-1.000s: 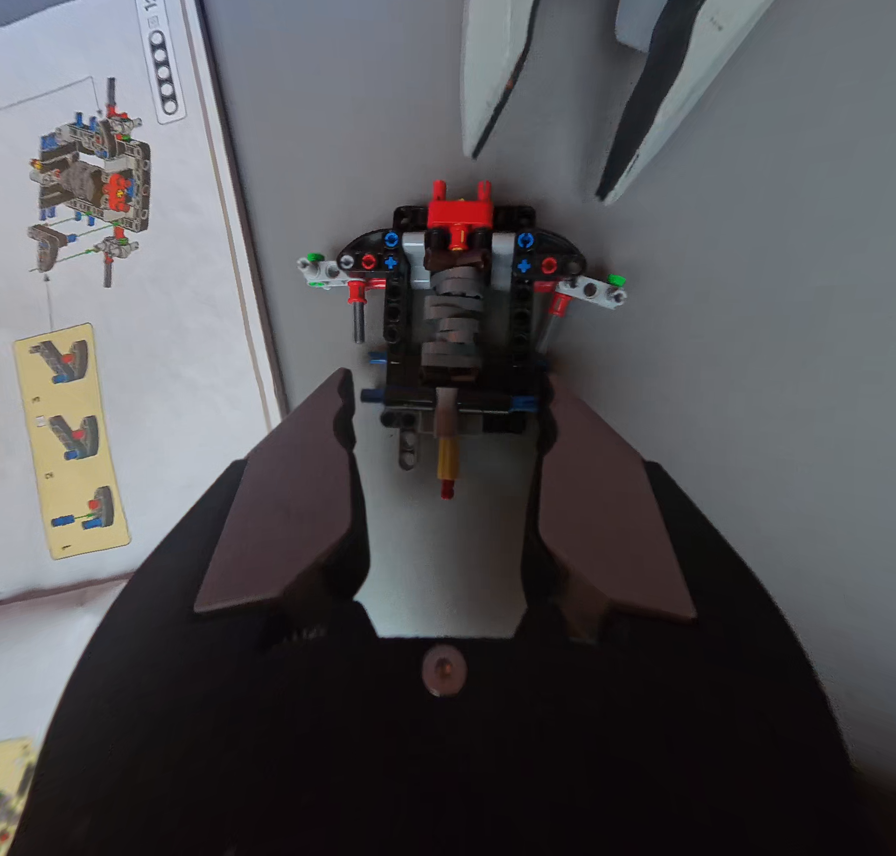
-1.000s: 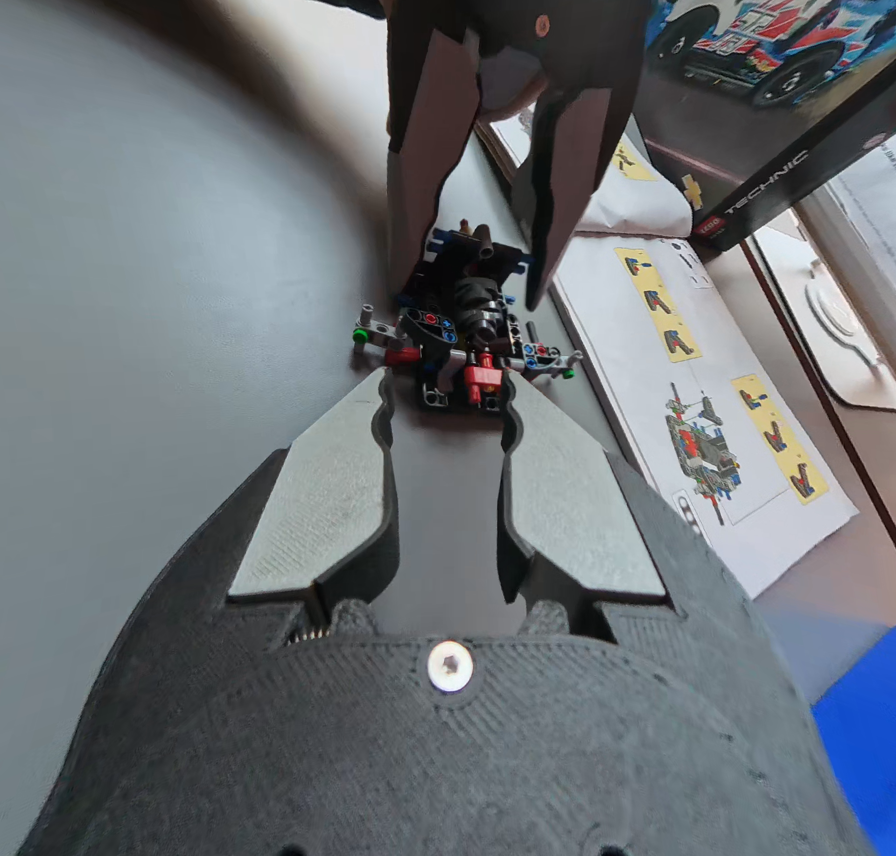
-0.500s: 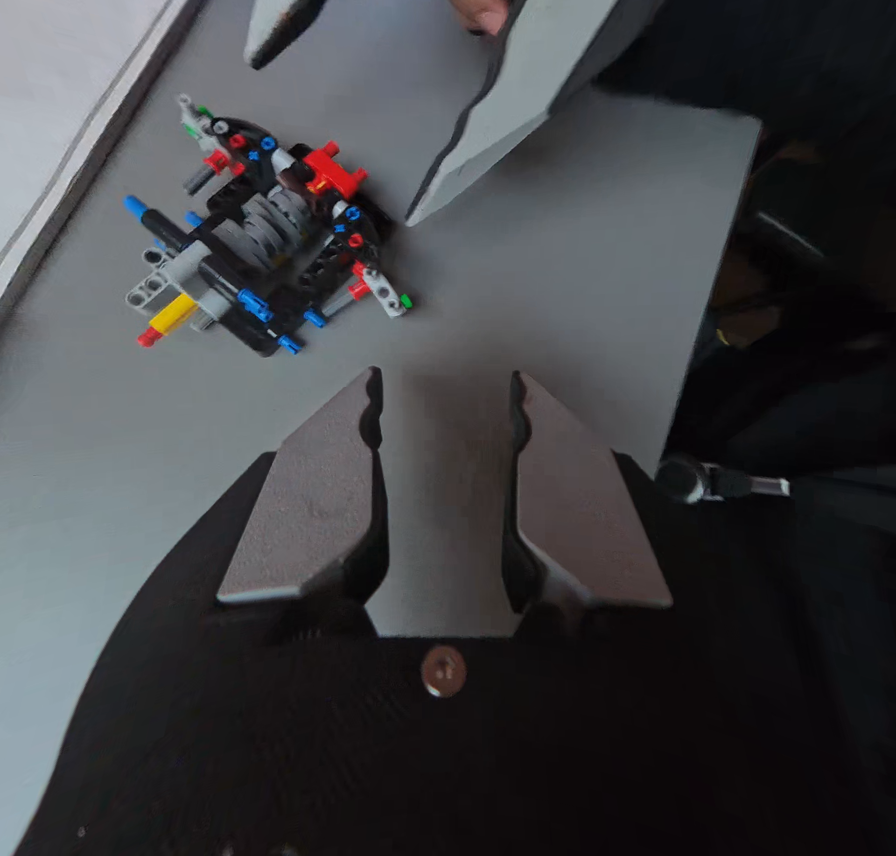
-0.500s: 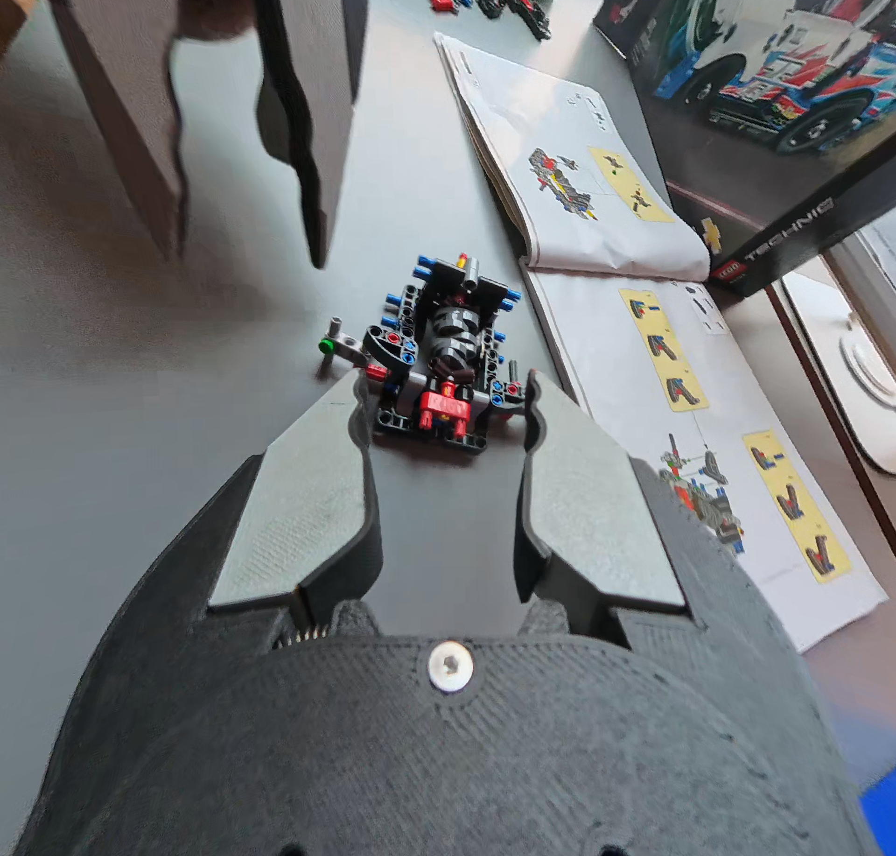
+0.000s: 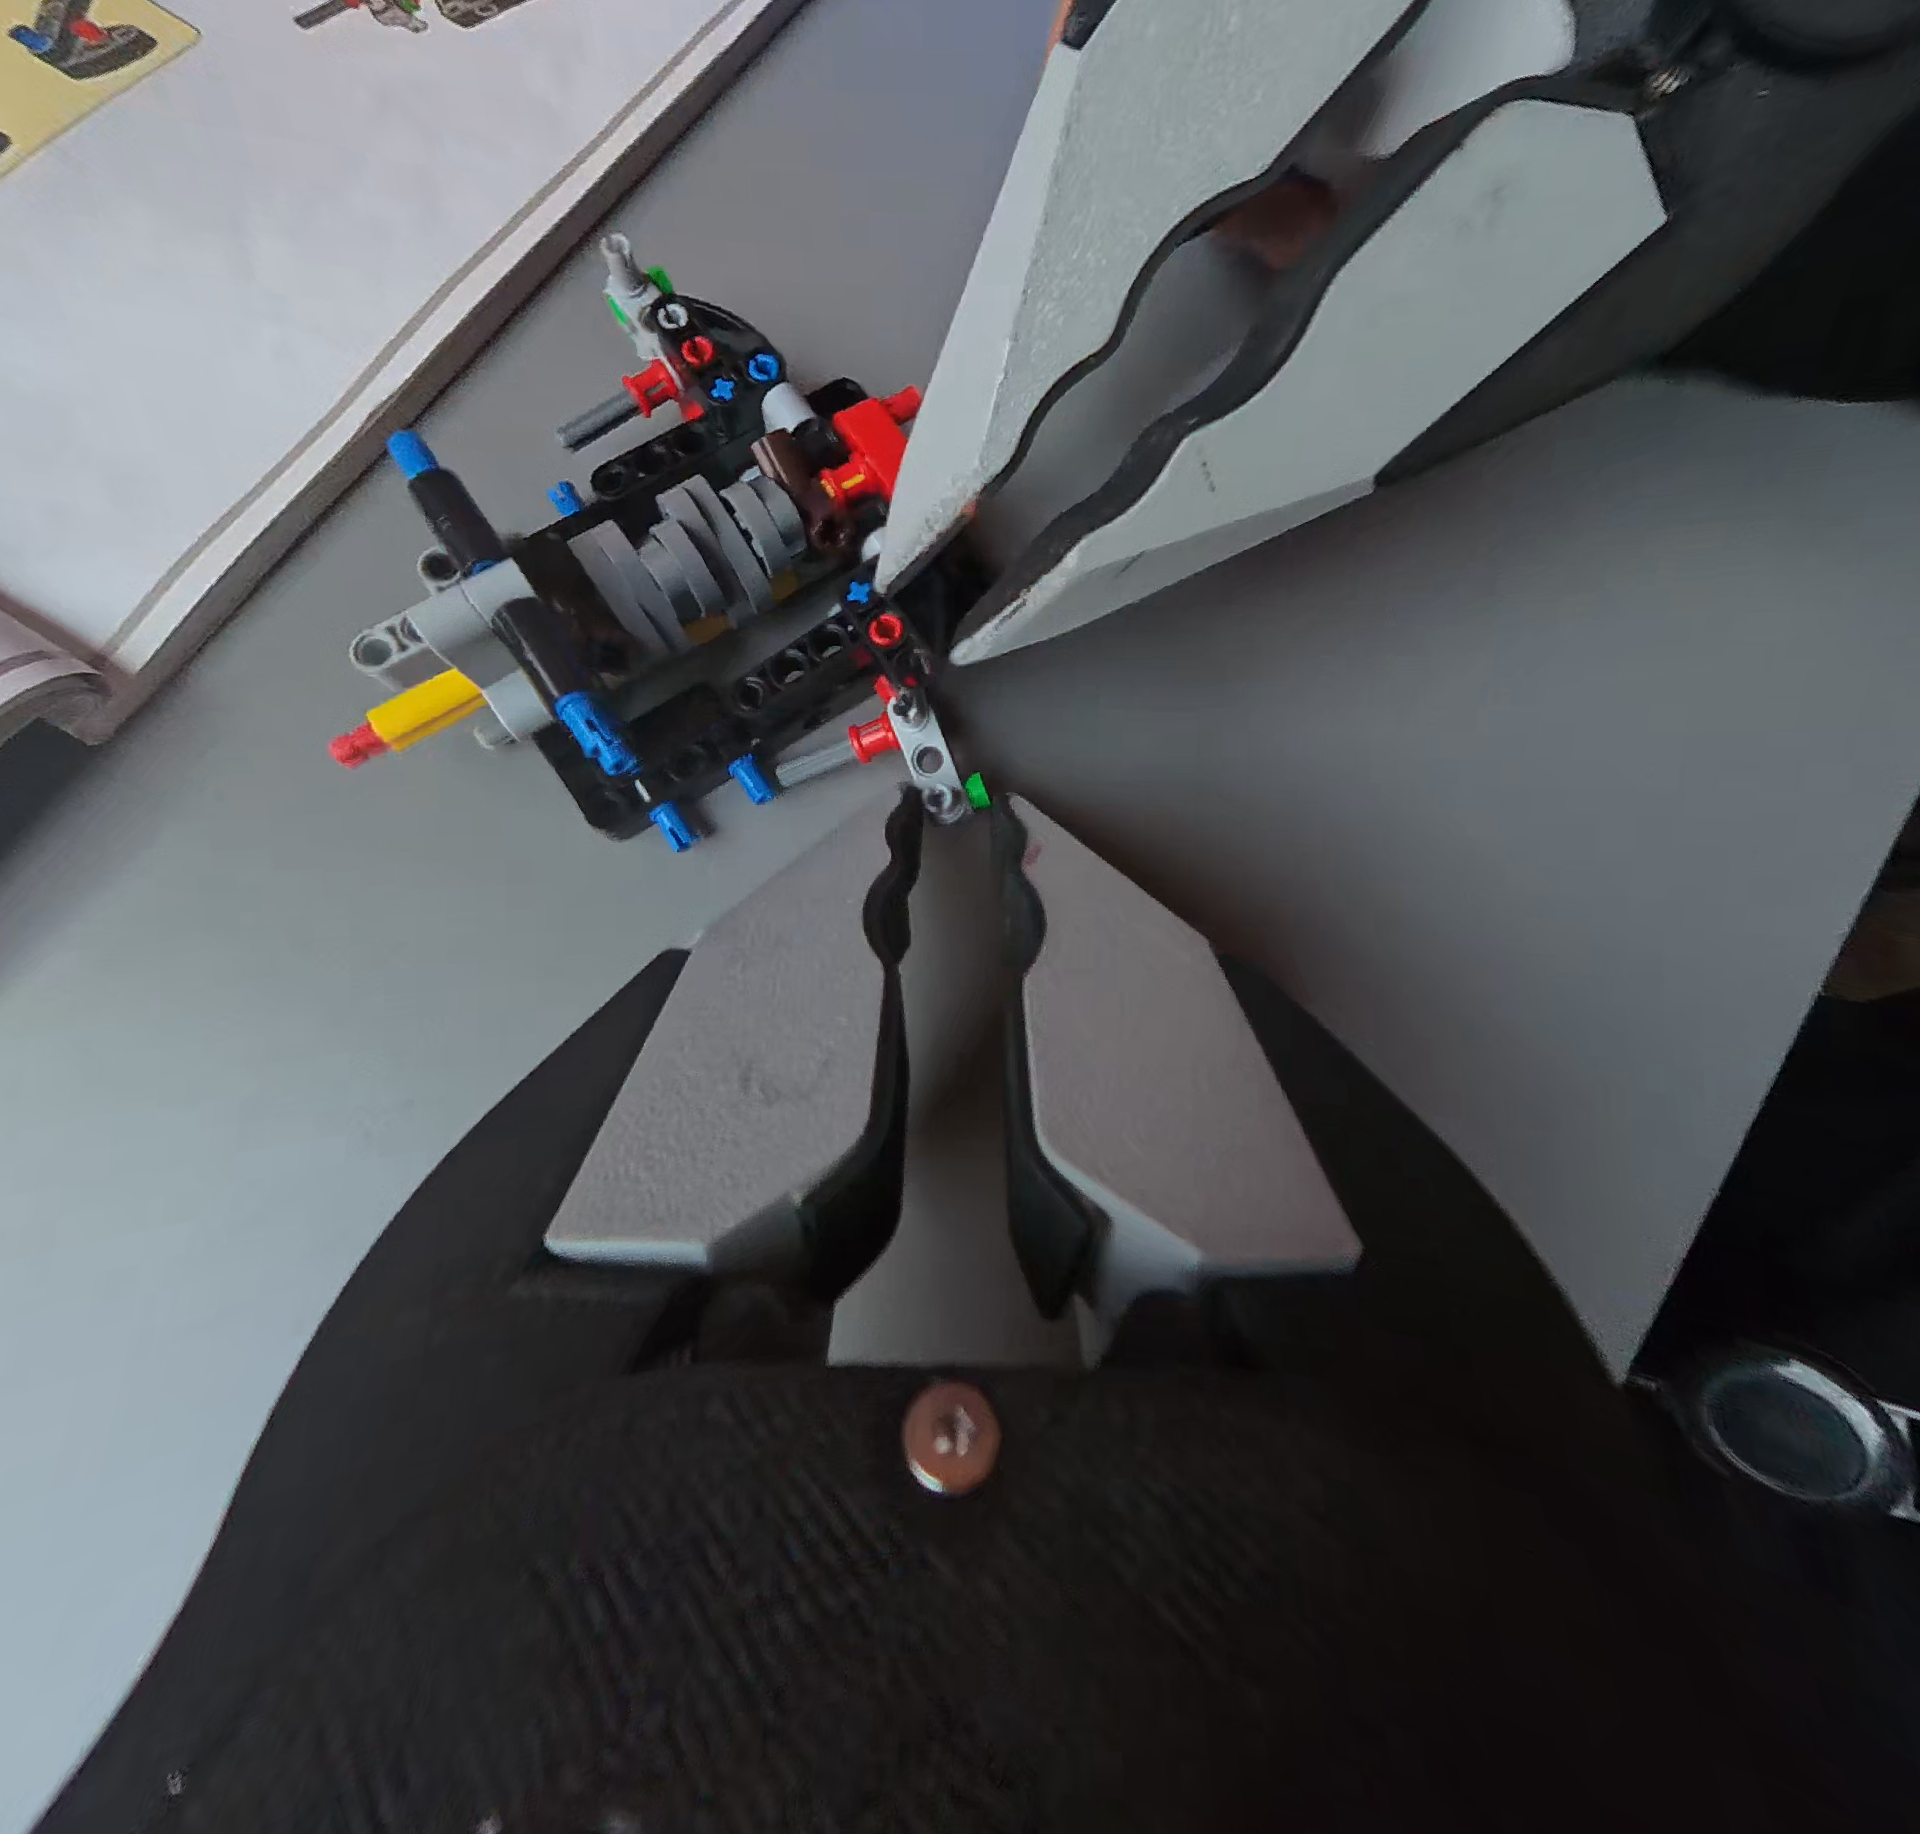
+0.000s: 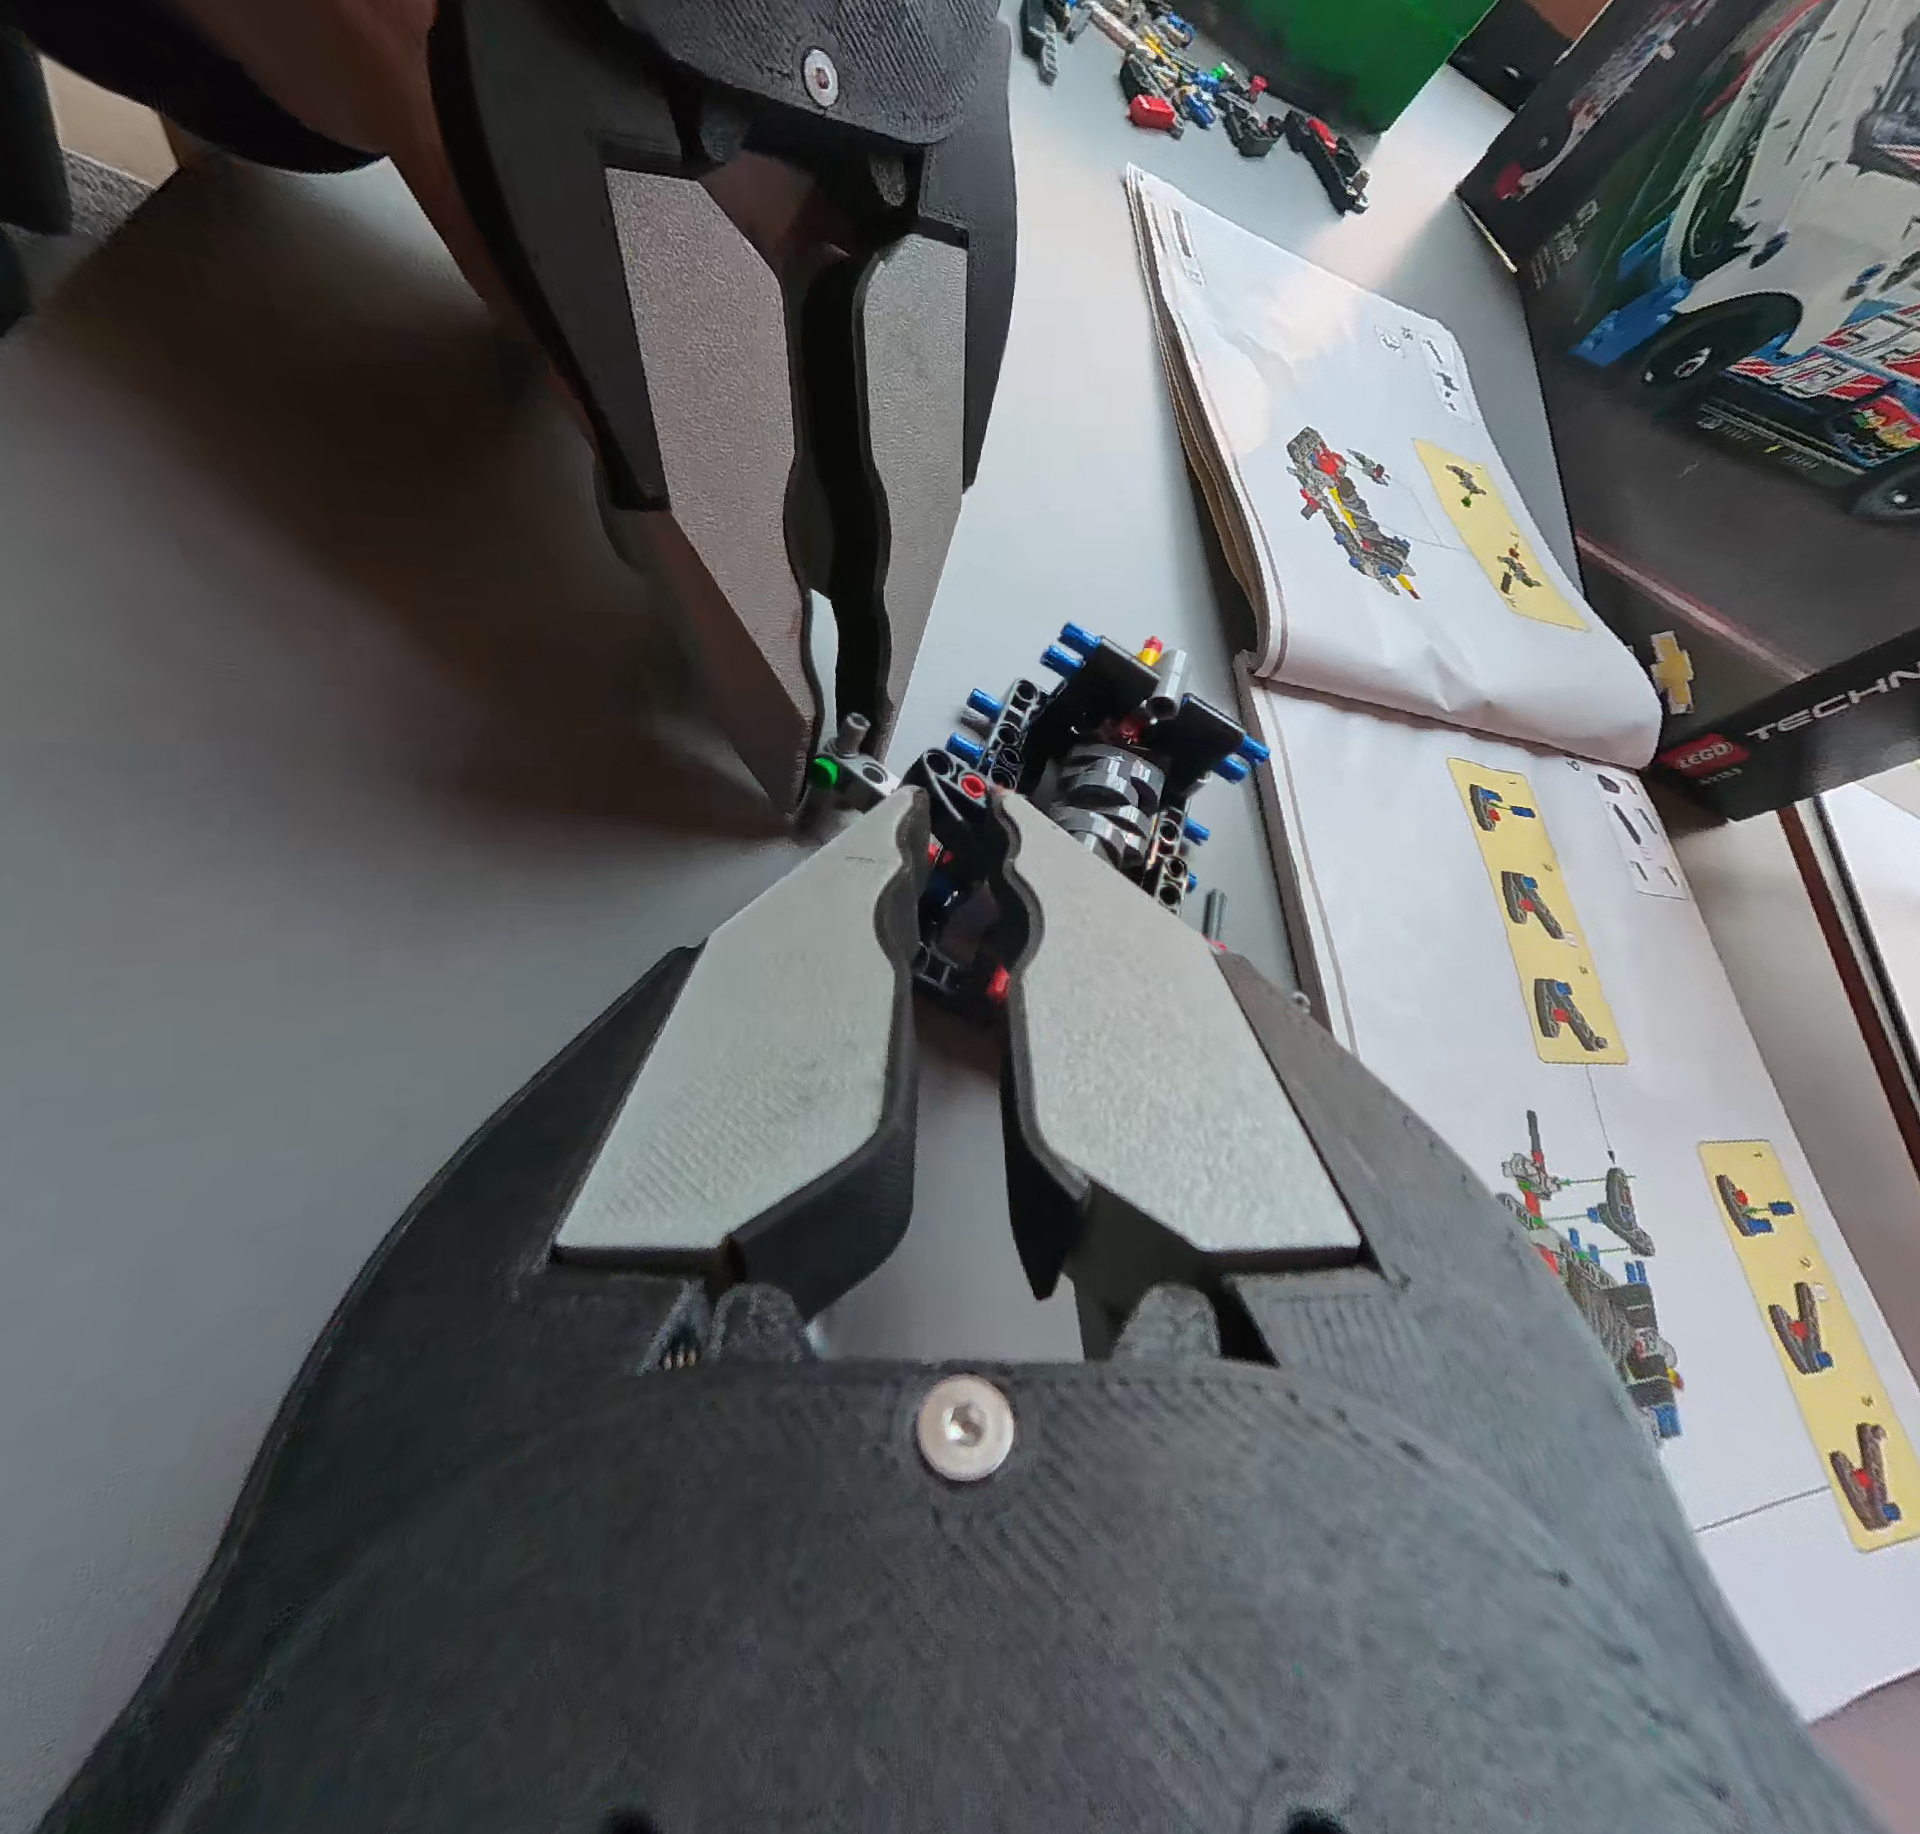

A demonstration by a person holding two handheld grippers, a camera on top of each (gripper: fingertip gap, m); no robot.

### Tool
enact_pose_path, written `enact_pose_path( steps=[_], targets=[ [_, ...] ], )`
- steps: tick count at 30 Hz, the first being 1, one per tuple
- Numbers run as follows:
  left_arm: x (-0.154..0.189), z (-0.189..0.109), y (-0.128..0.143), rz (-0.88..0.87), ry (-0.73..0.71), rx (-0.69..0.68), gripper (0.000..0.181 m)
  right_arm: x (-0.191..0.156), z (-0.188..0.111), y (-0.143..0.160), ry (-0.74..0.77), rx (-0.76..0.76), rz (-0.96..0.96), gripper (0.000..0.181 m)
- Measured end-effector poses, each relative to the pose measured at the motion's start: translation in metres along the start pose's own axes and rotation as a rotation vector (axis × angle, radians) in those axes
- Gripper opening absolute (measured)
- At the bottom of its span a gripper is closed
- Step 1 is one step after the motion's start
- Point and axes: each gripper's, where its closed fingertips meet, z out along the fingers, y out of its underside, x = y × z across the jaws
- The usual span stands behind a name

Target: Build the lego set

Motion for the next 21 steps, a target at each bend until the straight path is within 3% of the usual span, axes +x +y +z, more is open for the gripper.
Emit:
enact_pose_path(
  steps=[4, 7, 13, 16, 21],
  targets=[
    [-0.006, -0.001, 0.000, 0.040, -0.057, -0.020, 0.009, 0.002, 0.001, 0.001, 0.035, 0.010, 0.004, 0.008],
    [-0.011, -0.003, 0.001, 0.113, -0.119, -0.068, 0.009, 0.000, 0.003, 0.002, 0.048, -0.004, -0.045, 0.036],
    [-0.009, -0.002, 0.001, 0.097, -0.066, -0.103, 0.009, 0.009, 0.010, 0.007, 0.190, -0.117, -0.265, 0.014],
    [-0.012, -0.002, 0.000, 0.082, -0.052, -0.090, 0.009, 0.012, 0.011, 0.008, 0.188, -0.098, -0.171, 0.014],
    [-0.021, -0.005, -0.001, 0.175, -0.153, -0.138, 0.010, 0.019, 0.015, 0.007, 0.212, -0.092, -0.049, 0.015]
  ],
)
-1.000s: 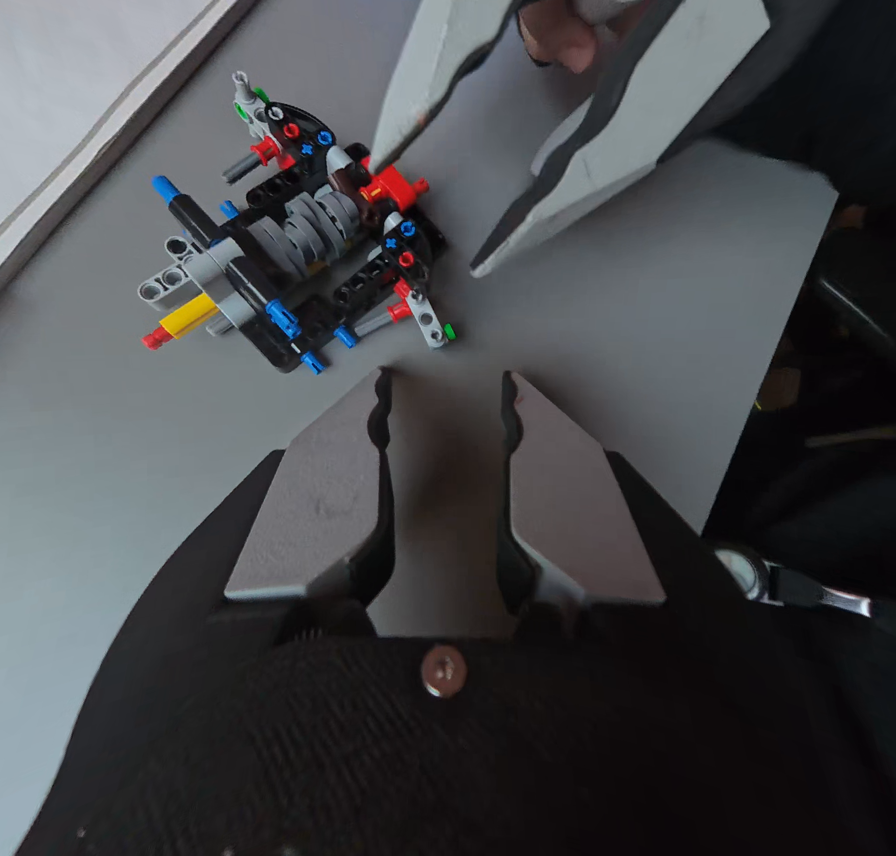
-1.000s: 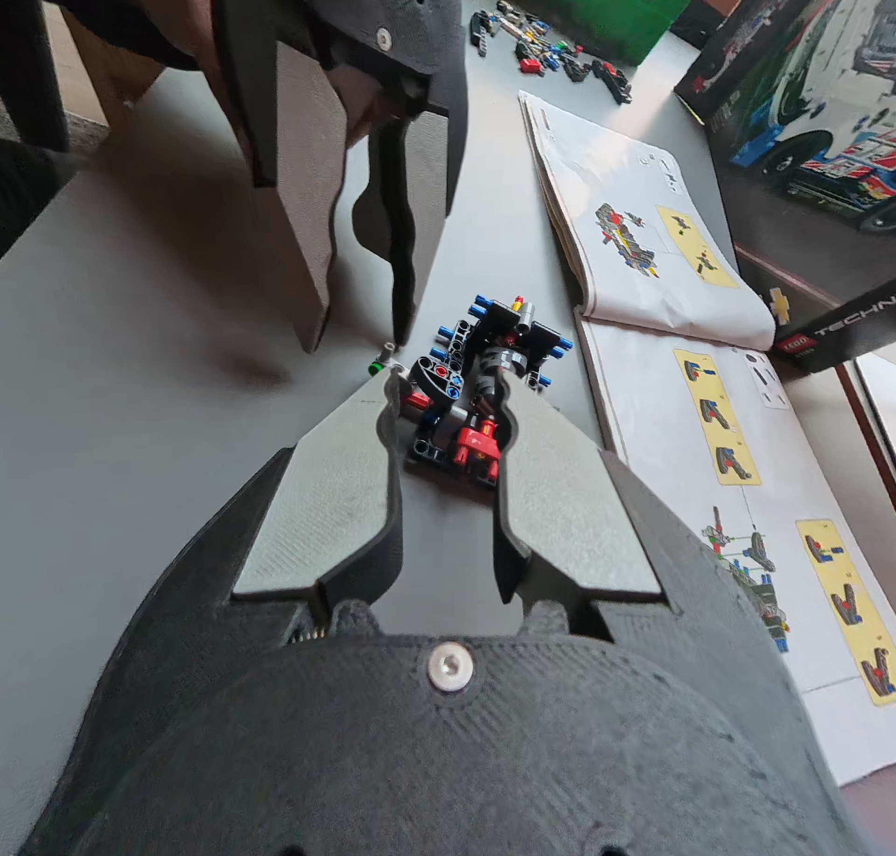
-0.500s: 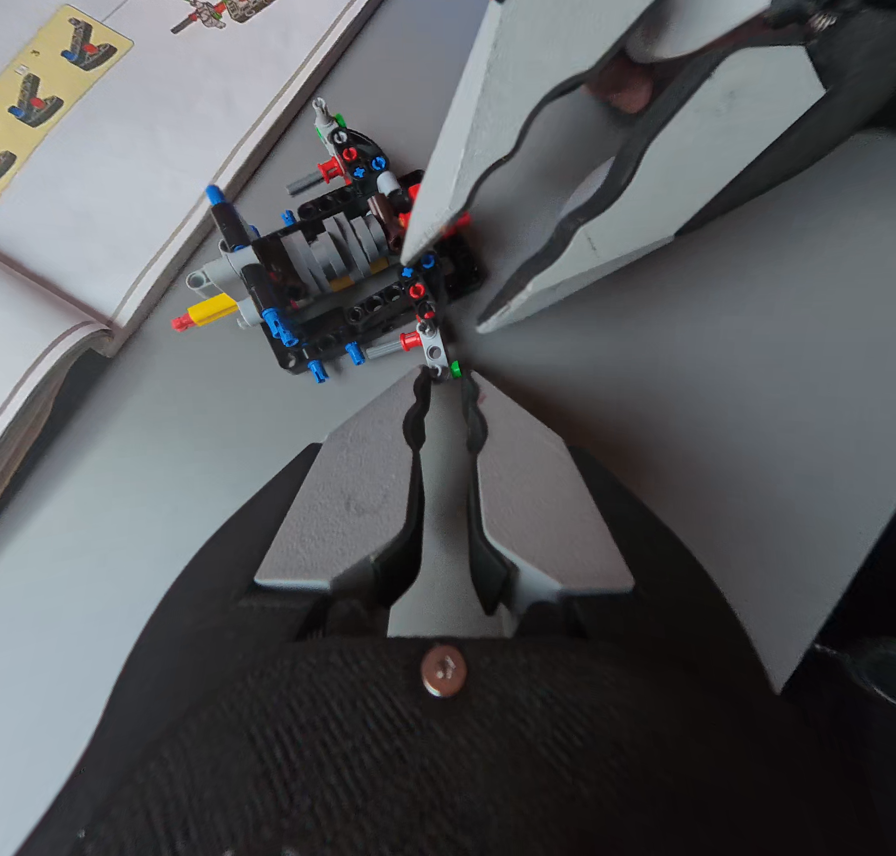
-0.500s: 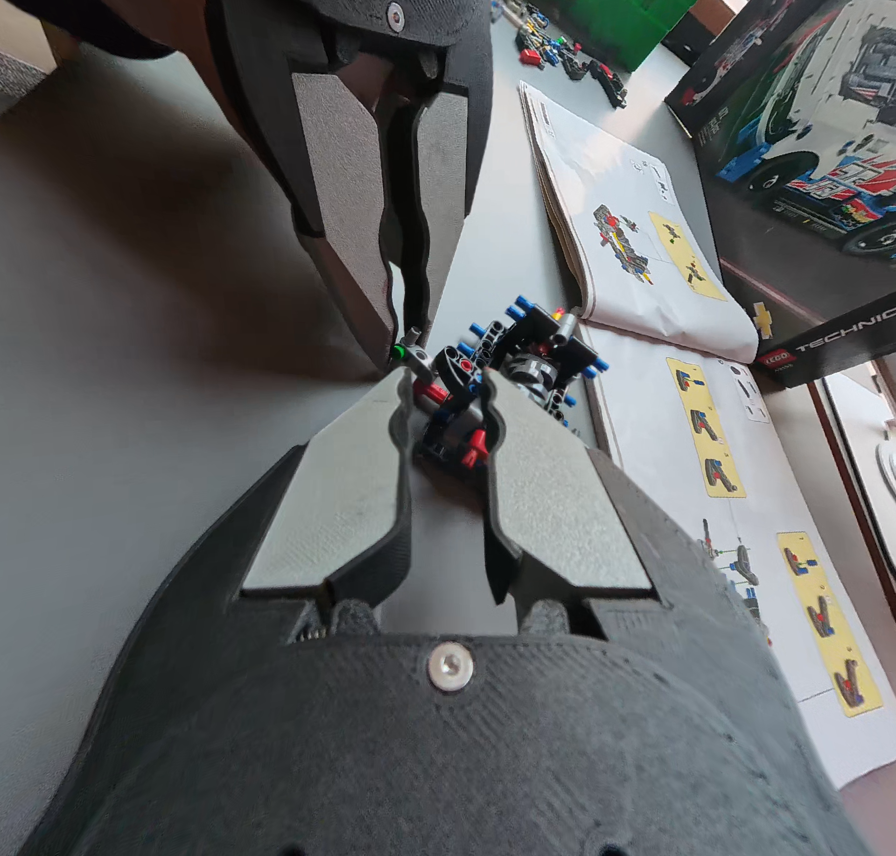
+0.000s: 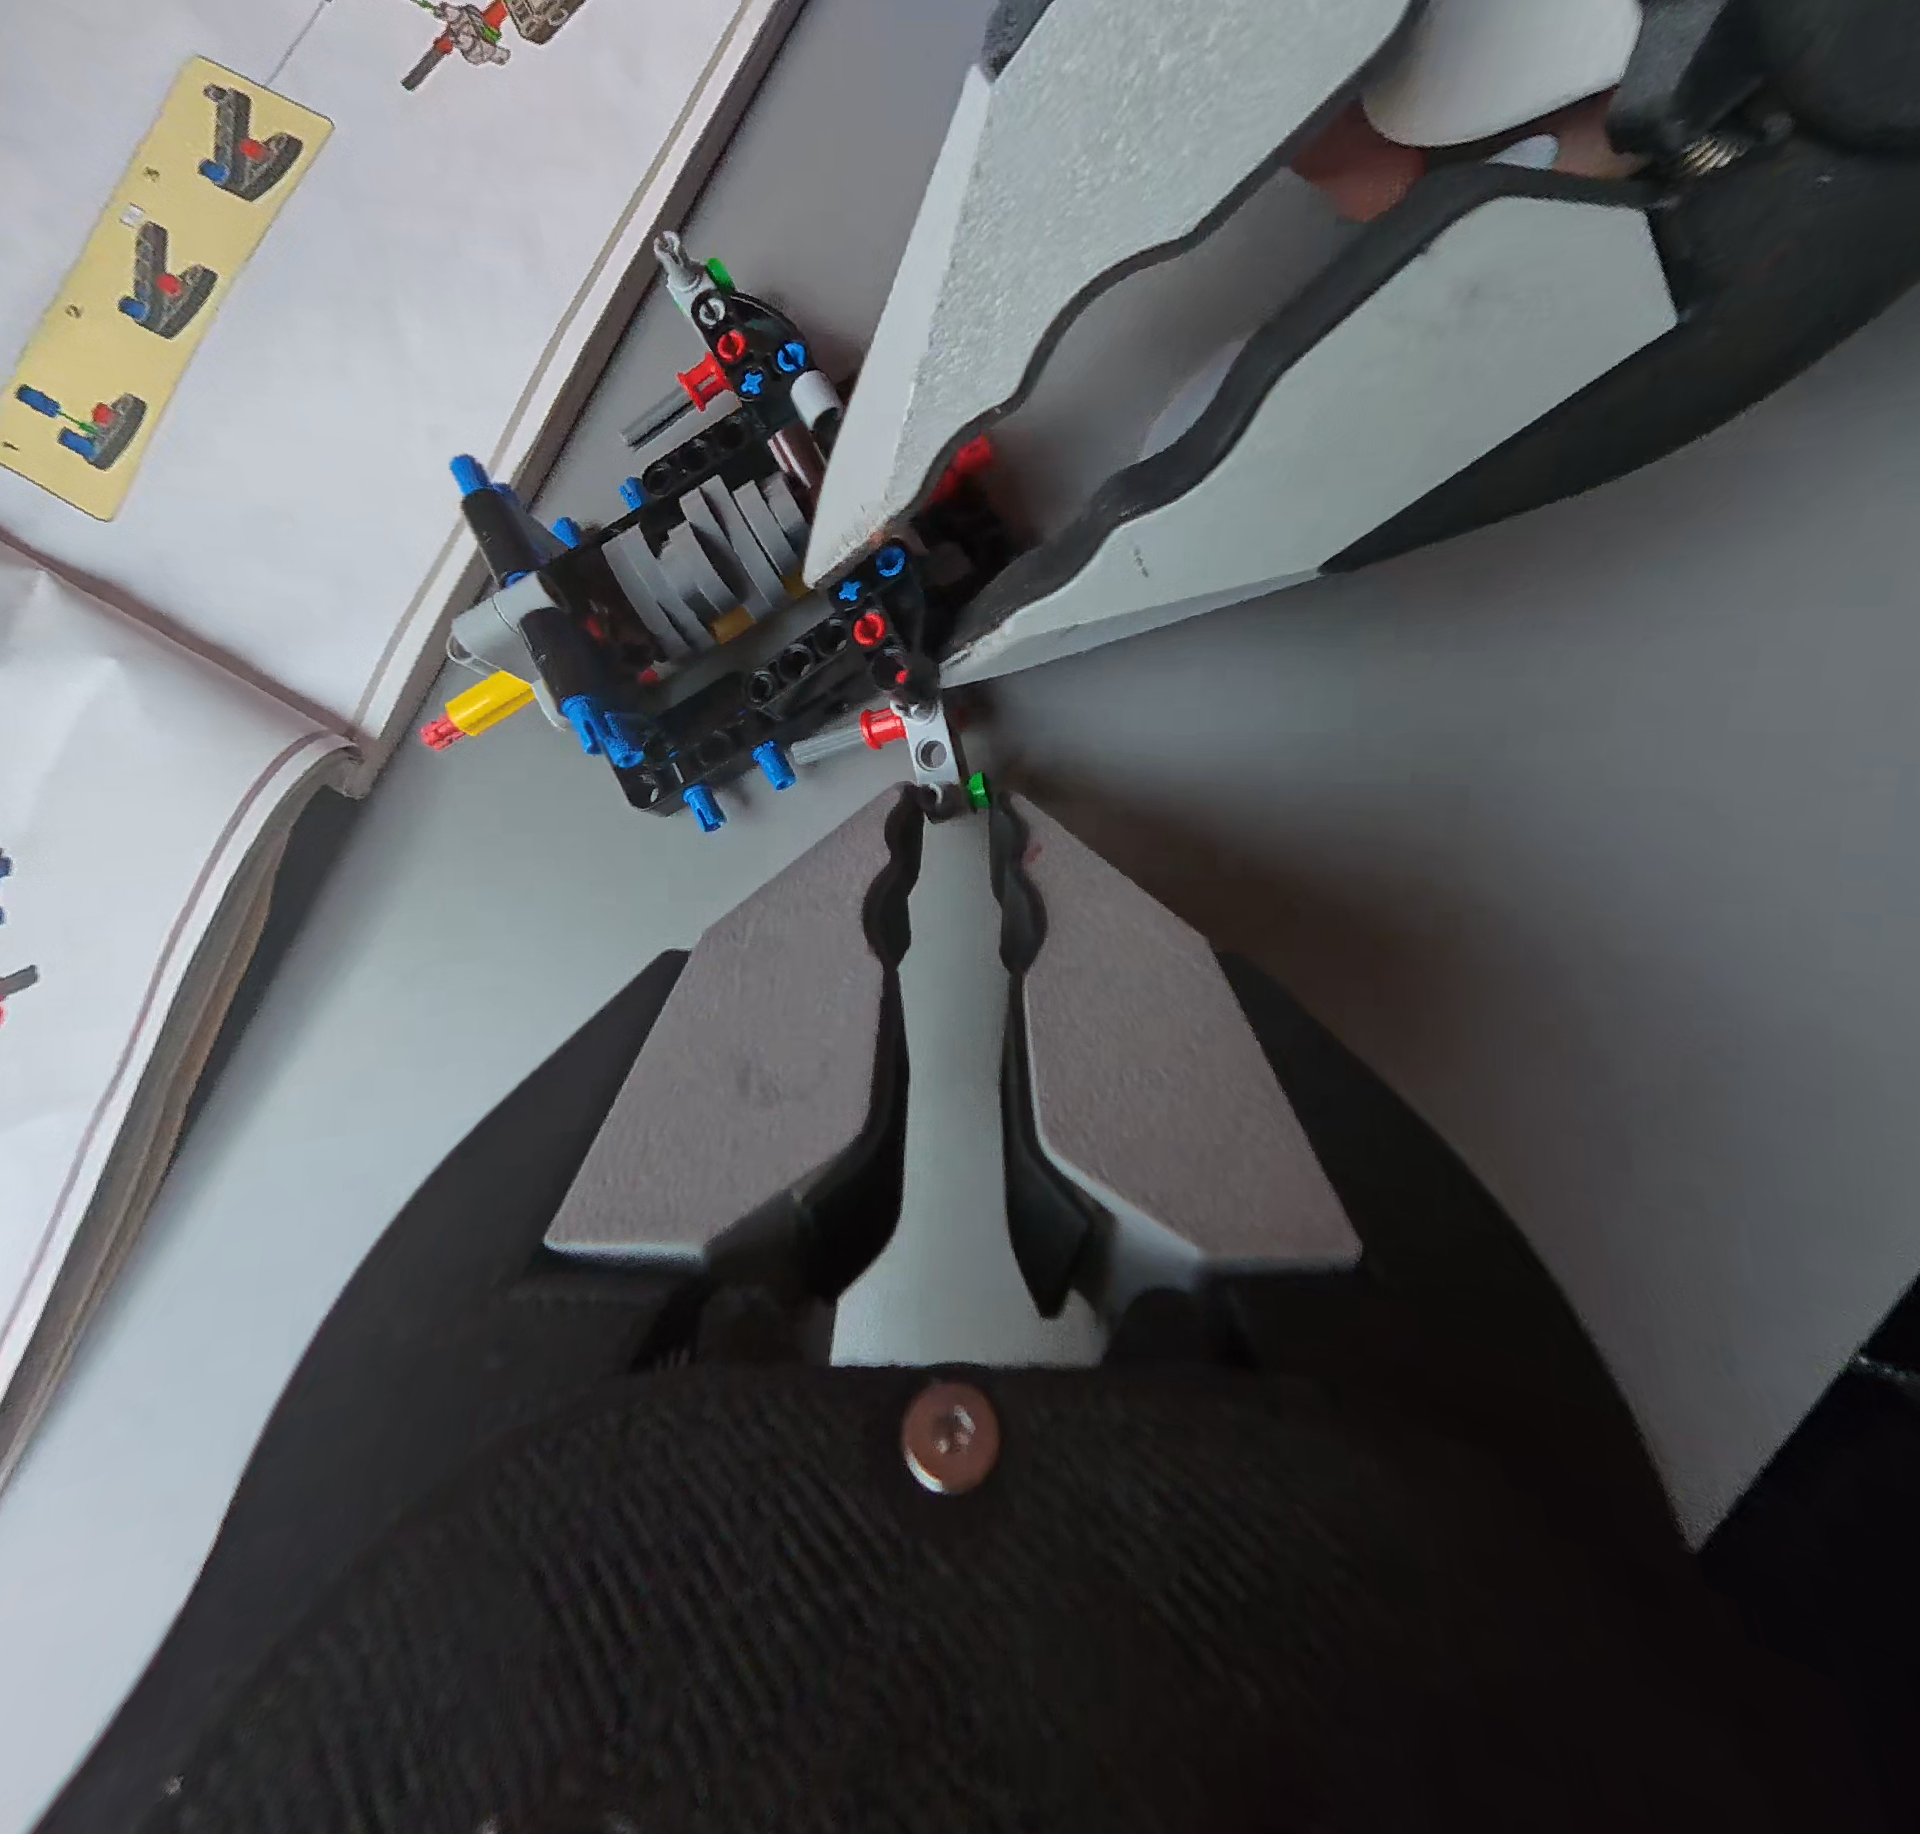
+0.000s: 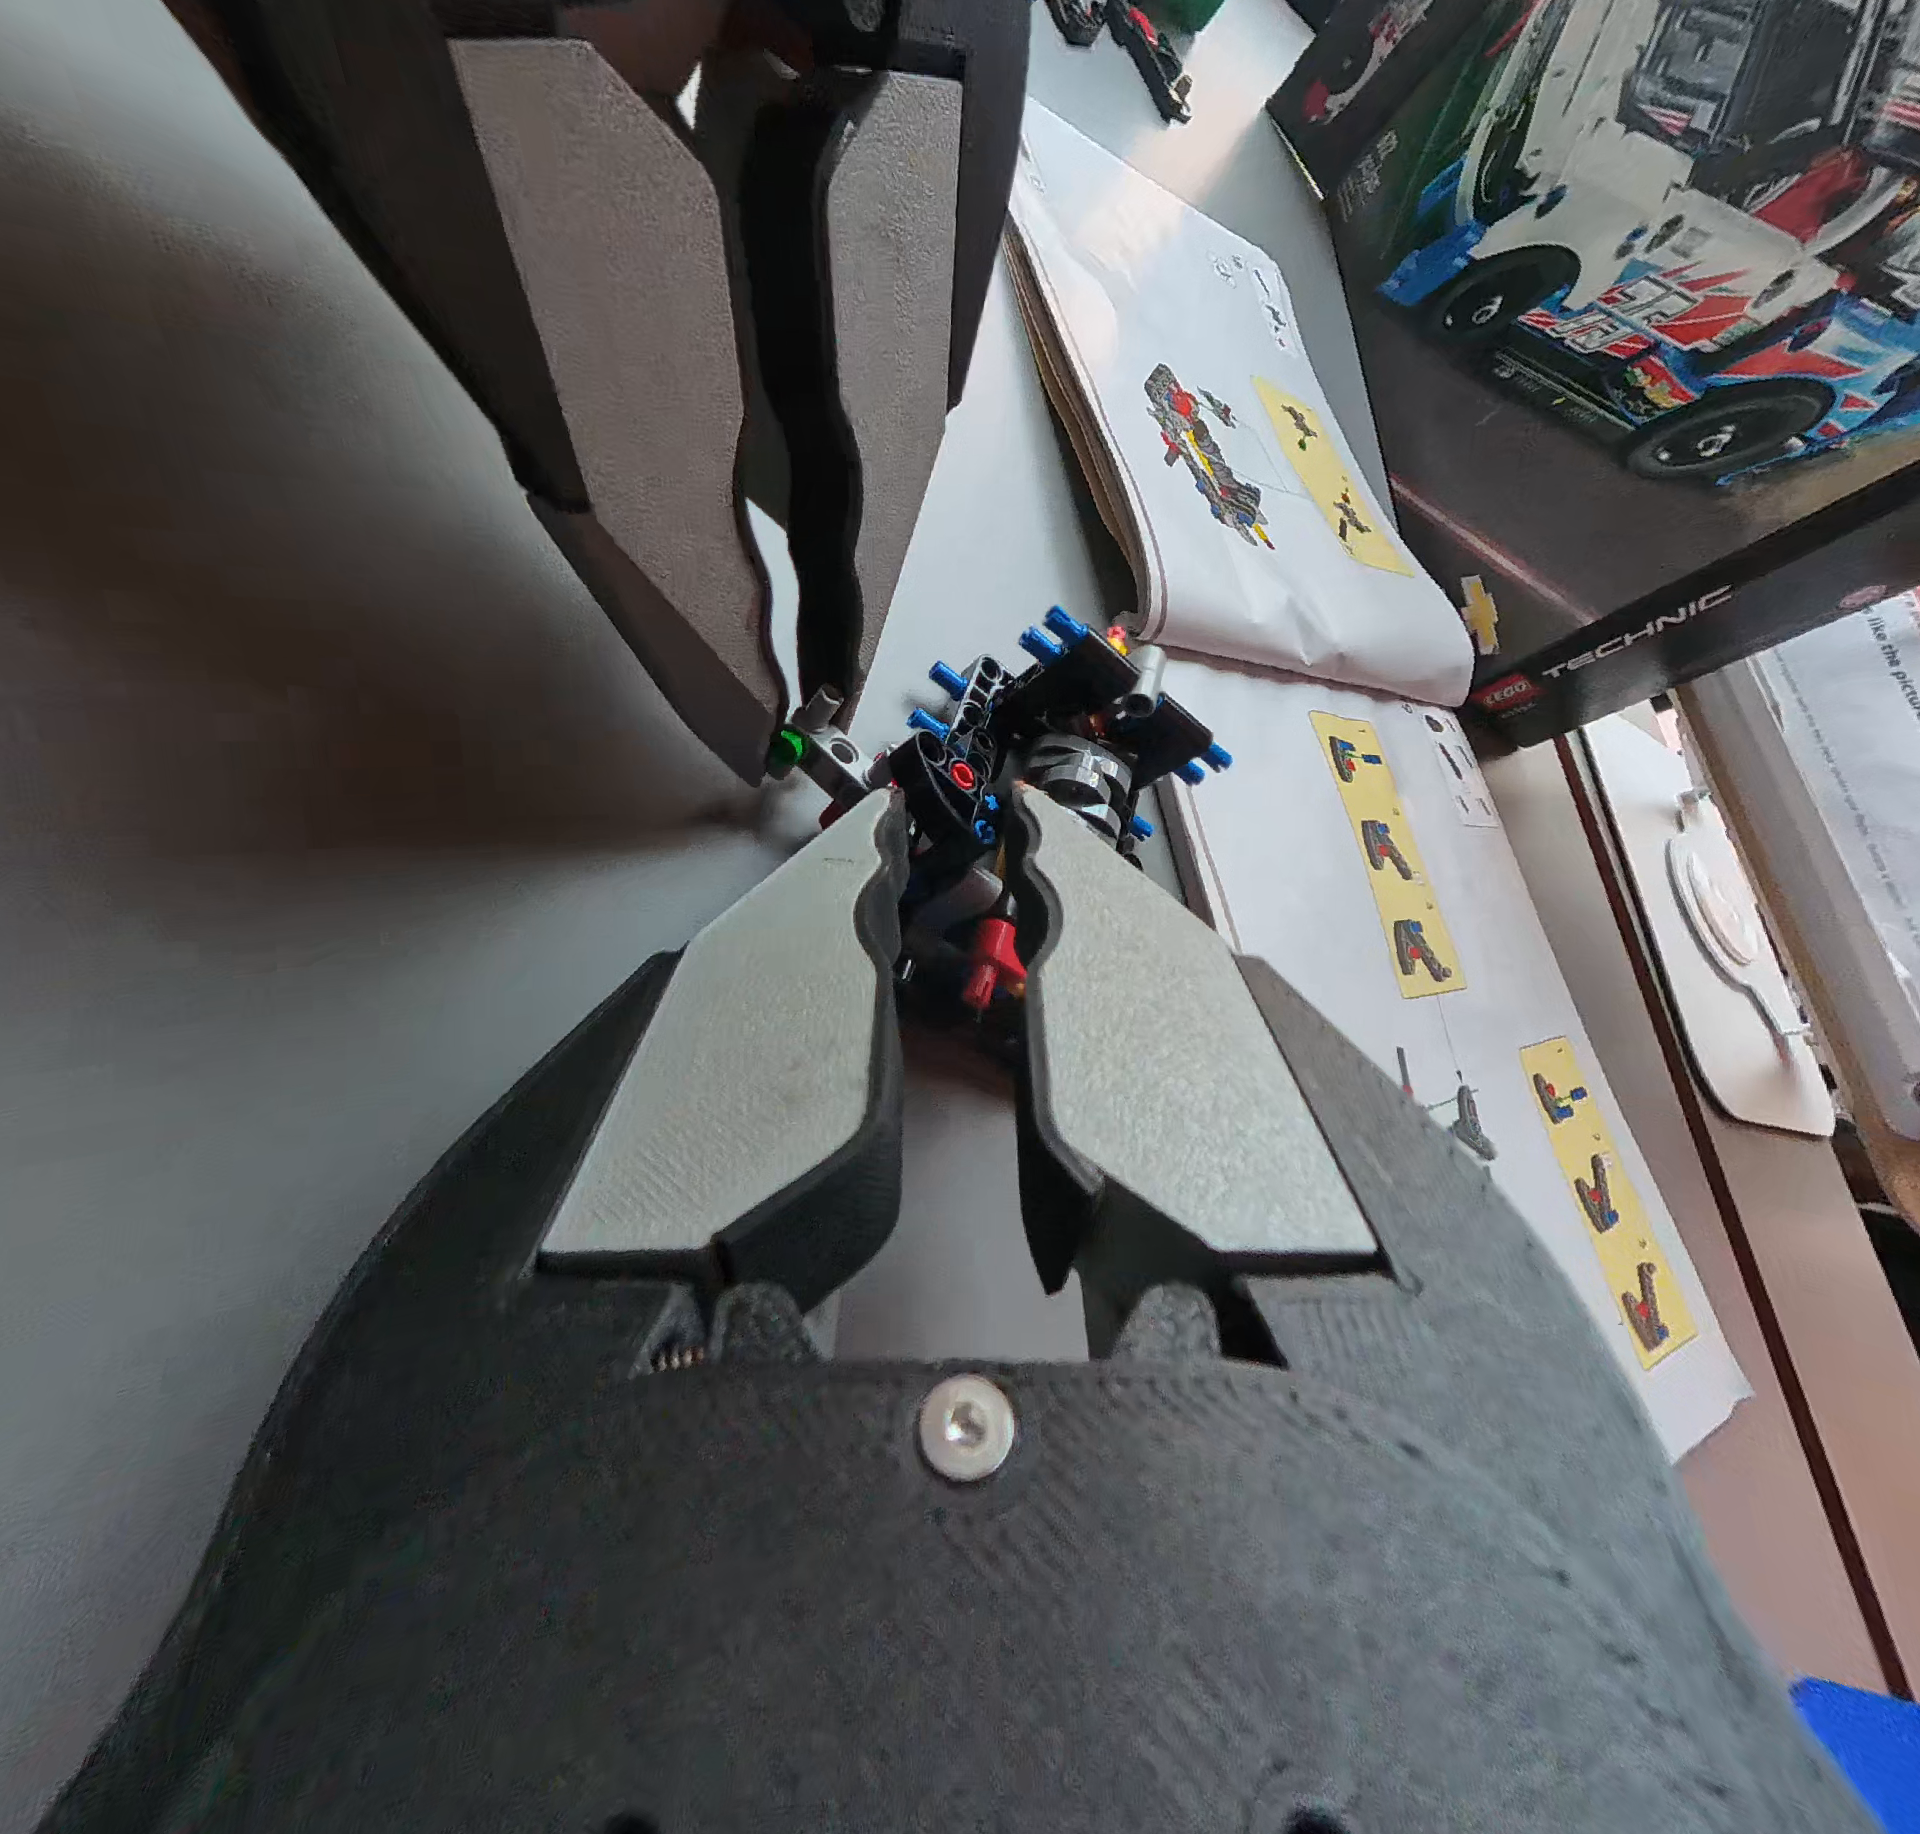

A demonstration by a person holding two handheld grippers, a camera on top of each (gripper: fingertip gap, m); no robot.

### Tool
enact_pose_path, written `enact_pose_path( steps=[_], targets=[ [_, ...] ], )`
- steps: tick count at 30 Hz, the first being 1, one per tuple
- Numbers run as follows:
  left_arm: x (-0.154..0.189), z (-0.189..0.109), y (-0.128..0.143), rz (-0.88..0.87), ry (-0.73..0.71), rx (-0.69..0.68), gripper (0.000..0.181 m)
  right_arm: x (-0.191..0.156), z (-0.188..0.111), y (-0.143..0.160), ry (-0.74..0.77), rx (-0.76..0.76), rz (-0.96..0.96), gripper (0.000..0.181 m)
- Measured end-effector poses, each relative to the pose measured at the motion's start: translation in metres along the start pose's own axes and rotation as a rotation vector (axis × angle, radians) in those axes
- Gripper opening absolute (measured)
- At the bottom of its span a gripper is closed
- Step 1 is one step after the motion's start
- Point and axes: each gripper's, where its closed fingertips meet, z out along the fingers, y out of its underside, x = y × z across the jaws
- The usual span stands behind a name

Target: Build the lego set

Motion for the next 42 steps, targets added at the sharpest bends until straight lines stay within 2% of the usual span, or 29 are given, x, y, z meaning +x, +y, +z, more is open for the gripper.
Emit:
enact_pose_path(
  steps=[6, 8, 11, 17, 20, 22, 27, 31, 36, 42],
  targets=[
    [-0.0031, 0.0003, 0.0005, 0.092, -0.086, -0.045, 0.010, 0.0010, 0.0013, -0.0001, 0.001, -0.015, 0.044, 0.014],
    [-0.0019, 0.0005, -0.0008, 0.096, -0.080, -0.050, 0.010, 0.0011, 0.0000, 0.0004, 0.024, -0.010, -0.018, 0.014],
    [0.0006, 0.0026, 0.0008, 0.054, -0.006, -0.069, 0.009, -0.0005, -0.0008, 0.0014, 0.080, -0.030, -0.161, 0.014],
    [0.0026, 0.0017, -0.0008, -0.046, 0.177, -0.089, 0.009, -0.0002, -0.0009, 0.0022, 0.061, -0.036, -0.157, 0.013],
    [0.0007, 0.0030, 0.0004, -0.062, 0.204, -0.109, 0.008, 0.0002, 0.0001, 0.0028, 0.092, -0.064, -0.232, 0.013],
    [-0.0004, 0.0029, 0.0006, -0.054, 0.200, -0.128, 0.009, 0.0005, 0.0005, 0.0031, 0.098, -0.080, -0.243, 0.013],
    [-0.0006, 0.0040, -0.0006, 0.074, 0.058, -0.158, 0.008, 0.0010, -0.0003, 0.0044, 0.130, -0.093, -0.296, 0.013],
    [0.0012, 0.0055, -0.0040, 0.043, 0.109, -0.102, 0.009, 0.0031, -0.0015, 0.0082, 0.196, -0.125, -0.450, 0.013],
    [-0.0005, 0.0059, -0.0036, 0.234, 0.068, -0.122, 0.009, 0.0032, -0.0023, 0.0086, 0.195, -0.132, -0.499, 0.012],
    [0.0012, 0.0046, -0.0038, 0.221, 0.278, -0.114, 0.008, 0.0034, -0.0019, 0.0091, 0.260, -0.190, -0.697, 0.011]
  ],
)
